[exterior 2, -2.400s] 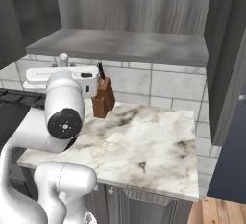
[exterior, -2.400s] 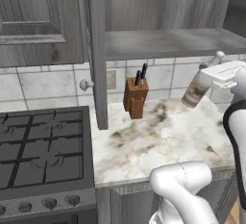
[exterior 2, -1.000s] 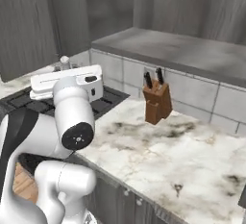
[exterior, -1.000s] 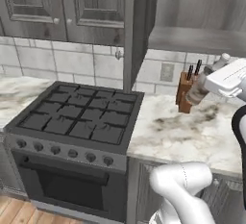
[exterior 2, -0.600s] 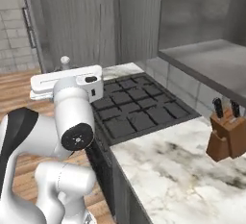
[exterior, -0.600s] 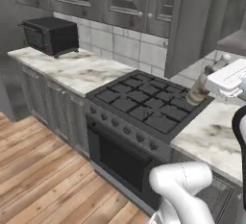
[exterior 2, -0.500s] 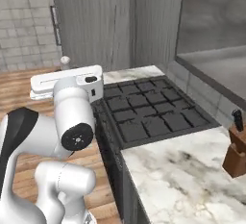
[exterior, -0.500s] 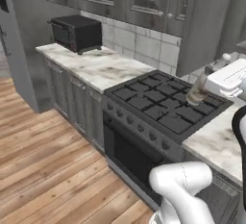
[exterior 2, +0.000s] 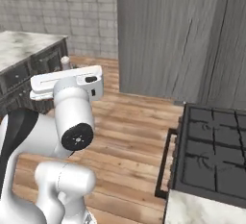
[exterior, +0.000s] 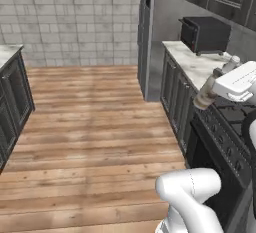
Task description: Open the cabinet directly in front. Then move the liquor and the mug to the dining counter with the jar on it.
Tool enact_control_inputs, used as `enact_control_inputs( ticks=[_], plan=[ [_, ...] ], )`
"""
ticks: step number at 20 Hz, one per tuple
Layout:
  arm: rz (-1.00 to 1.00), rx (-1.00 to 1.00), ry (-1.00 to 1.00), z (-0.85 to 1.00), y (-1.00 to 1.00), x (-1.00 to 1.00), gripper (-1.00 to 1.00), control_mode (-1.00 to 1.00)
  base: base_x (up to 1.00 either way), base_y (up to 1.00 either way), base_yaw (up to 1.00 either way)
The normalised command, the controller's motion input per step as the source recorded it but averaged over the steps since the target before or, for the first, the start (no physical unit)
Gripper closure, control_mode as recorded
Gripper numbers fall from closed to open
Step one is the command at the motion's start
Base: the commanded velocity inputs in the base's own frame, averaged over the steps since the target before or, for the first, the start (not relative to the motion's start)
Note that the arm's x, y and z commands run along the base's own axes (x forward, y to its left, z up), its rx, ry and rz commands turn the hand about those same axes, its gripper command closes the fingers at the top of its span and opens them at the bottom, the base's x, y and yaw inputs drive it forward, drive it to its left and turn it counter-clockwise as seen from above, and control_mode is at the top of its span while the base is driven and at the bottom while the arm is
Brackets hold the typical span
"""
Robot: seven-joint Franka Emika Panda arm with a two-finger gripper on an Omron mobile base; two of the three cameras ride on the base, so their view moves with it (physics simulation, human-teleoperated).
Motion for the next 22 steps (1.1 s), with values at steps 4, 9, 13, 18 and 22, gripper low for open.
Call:
enact_control_inputs(
  ticks=[4, 9, 13, 18, 22],
  plan=[
    [0.00, 0.00, 0.00, 0.00, 0.00, 0.00, 1.00, 1.00, -0.09, 0.27, 0.88],
    [0.00, 0.00, 0.00, 0.00, 0.00, 0.00, 1.00, 1.00, 0.01, 0.35, 0.80],
    [0.00, 0.00, 0.00, 0.00, 0.00, 0.00, 1.00, 1.00, 0.72, 0.05, 0.65],
    [0.00, 0.00, 0.00, 0.00, 0.00, 0.00, 1.00, 1.00, 1.00, 0.01, 0.43],
    [0.00, 0.00, 0.00, 0.00, 0.00, 0.00, 1.00, 1.00, 1.00, 0.02, 0.24]
  ],
)
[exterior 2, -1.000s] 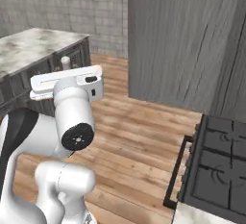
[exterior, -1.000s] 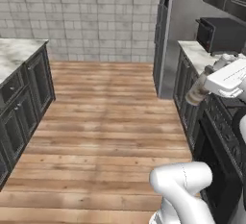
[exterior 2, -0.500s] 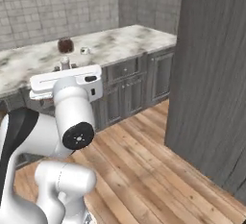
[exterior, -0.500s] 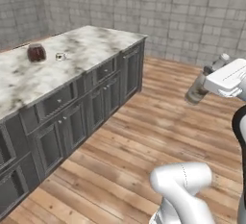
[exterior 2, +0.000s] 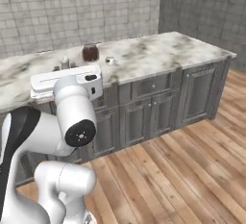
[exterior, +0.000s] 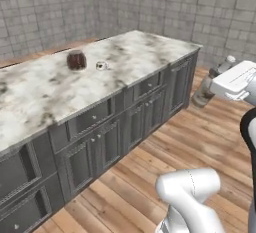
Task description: Open the cabinet directly in front. Then move the liquor and the mug to the dining counter with the jar on it.
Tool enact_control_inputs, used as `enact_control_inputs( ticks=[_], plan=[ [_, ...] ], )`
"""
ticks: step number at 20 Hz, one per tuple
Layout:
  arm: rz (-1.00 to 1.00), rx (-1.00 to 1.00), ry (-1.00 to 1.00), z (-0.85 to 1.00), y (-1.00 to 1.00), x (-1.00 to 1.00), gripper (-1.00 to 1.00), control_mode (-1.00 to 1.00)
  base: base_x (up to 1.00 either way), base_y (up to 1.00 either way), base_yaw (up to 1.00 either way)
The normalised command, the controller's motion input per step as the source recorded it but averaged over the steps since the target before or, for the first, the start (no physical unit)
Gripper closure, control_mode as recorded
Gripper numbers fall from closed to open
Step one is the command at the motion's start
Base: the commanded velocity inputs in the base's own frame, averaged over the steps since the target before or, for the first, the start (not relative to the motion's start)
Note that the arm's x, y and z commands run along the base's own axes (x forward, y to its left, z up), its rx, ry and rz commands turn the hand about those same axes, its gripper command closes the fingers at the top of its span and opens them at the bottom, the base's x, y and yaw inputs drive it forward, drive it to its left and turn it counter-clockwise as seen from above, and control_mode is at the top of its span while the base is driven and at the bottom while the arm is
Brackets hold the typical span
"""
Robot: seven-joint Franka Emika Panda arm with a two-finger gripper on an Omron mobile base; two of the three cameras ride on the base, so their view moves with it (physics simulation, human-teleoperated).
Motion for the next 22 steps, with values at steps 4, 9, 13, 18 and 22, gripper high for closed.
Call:
enact_control_inputs(
  ticks=[4, 9, 13, 18, 22],
  plan=[
    [0.00, 0.00, 0.00, 0.00, 0.00, 0.00, 1.00, 1.00, 1.00, 0.01, 0.28],
    [0.00, 0.00, 0.00, 0.00, 0.00, 0.00, 1.00, 1.00, 1.00, 0.00, 0.37],
    [0.00, 0.00, 0.00, 0.00, 0.00, 0.00, 1.00, 1.00, 1.00, -0.17, 0.46],
    [0.00, 0.00, 0.00, 0.00, 0.00, 0.00, 1.00, 1.00, 1.00, -0.37, 0.43],
    [0.00, 0.00, 0.00, 0.00, 0.00, 0.00, 1.00, 1.00, 0.82, -0.77, 0.35]
  ],
)
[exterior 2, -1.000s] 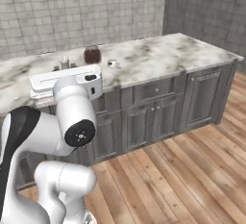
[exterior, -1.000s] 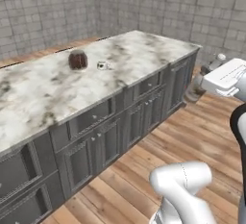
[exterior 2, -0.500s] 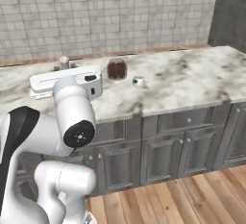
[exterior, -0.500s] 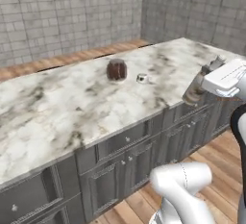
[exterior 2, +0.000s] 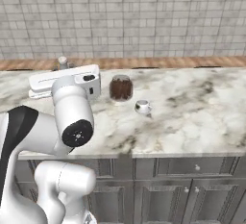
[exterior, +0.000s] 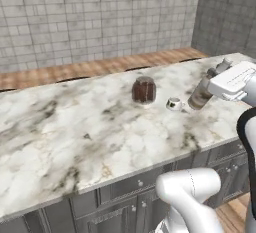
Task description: Open the cabinet directly in front. Then move the liquor and the mug to the dining counter with the jar on it.
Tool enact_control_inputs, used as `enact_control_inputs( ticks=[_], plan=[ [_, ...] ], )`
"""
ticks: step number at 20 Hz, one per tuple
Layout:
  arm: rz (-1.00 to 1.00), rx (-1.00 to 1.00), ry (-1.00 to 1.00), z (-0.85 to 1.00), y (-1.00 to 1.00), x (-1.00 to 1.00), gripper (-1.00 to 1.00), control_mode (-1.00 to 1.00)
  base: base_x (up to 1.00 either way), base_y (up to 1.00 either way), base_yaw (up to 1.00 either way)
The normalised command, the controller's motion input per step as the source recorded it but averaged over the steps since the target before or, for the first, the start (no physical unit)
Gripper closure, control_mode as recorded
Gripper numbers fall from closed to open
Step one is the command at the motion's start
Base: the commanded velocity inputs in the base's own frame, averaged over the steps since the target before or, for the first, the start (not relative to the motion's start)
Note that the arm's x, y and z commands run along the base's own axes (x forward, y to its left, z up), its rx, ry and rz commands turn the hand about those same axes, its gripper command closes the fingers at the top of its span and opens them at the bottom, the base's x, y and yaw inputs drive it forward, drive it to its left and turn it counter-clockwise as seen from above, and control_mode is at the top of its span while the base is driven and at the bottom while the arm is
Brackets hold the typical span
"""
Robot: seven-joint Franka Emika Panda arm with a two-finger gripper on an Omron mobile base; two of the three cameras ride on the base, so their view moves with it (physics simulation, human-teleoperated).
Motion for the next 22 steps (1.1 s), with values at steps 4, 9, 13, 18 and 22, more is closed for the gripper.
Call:
enact_control_inputs(
  ticks=[4, 9, 13, 18, 22],
  plan=[
    [0.00, 0.00, 0.00, 0.00, 0.00, 0.00, 1.00, 1.00, 0.39, -0.75, 0.34],
    [0.00, 0.00, 0.00, 0.00, 0.00, 0.00, 1.00, 1.00, 0.07, 0.00, 0.01],
    [0.00, 0.00, 0.00, 0.00, 0.00, 0.00, 1.00, 1.00, 0.41, 0.12, 0.00],
    [0.00, -0.02, 0.03, -0.04, 0.05, 0.04, 1.00, -1.00, 0.30, 0.21, 0.00],
    [0.00, -0.11, 0.17, -0.26, 0.29, 0.24, 1.00, -1.00, 0.00, 0.00, 0.00]
  ],
)
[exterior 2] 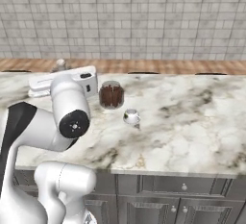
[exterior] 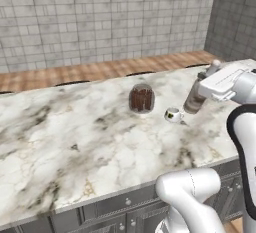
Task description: Open the cabinet directly in front. Then move the liquor and the mug to the dining counter with the jar on it.
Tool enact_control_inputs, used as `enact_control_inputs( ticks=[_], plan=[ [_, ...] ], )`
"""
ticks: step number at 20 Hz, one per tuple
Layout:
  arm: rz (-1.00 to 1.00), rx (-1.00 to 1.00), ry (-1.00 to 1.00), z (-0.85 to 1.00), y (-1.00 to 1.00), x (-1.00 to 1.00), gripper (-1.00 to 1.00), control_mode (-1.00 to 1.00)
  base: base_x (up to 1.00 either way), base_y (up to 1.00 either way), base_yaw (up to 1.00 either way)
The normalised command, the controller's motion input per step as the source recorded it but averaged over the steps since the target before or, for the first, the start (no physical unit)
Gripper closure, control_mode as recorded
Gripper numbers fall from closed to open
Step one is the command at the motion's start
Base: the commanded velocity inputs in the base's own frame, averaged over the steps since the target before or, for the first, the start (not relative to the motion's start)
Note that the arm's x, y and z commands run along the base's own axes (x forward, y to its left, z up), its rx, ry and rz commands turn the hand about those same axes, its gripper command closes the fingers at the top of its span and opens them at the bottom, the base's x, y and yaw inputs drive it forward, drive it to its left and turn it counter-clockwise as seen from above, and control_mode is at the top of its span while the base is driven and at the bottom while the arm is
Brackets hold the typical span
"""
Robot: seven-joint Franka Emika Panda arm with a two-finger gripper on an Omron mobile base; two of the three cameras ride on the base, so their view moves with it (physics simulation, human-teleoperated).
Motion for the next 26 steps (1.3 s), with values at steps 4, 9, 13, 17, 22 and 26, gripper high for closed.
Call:
enact_control_inputs(
  ticks=[4, 9, 13, 17, 22, 26],
  plan=[
    [0.02, -0.18, 0.12, -0.38, 0.35, 0.23, 1.00, -1.00, 0.00, 0.00, 0.00],
    [0.03, -0.04, 0.06, -0.19, 0.12, 0.08, 1.00, -1.00, 0.00, 0.00, 0.00],
    [0.00, 0.00, 0.00, -0.02, 0.00, 0.01, 1.00, -1.00, 0.00, 0.00, 0.00],
    [0.03, 0.00, 0.00, -0.29, 0.04, 0.22, 1.00, -1.00, 0.00, 0.00, 0.00],
    [0.00, 0.00, 0.05, -0.42, 0.45, 0.61, 1.00, -1.00, 0.00, 0.00, 0.00],
    [0.00, -0.03, 0.16, -0.51, 0.96, 1.00, 1.00, -1.00, 0.00, 0.00, 0.00]
  ],
)
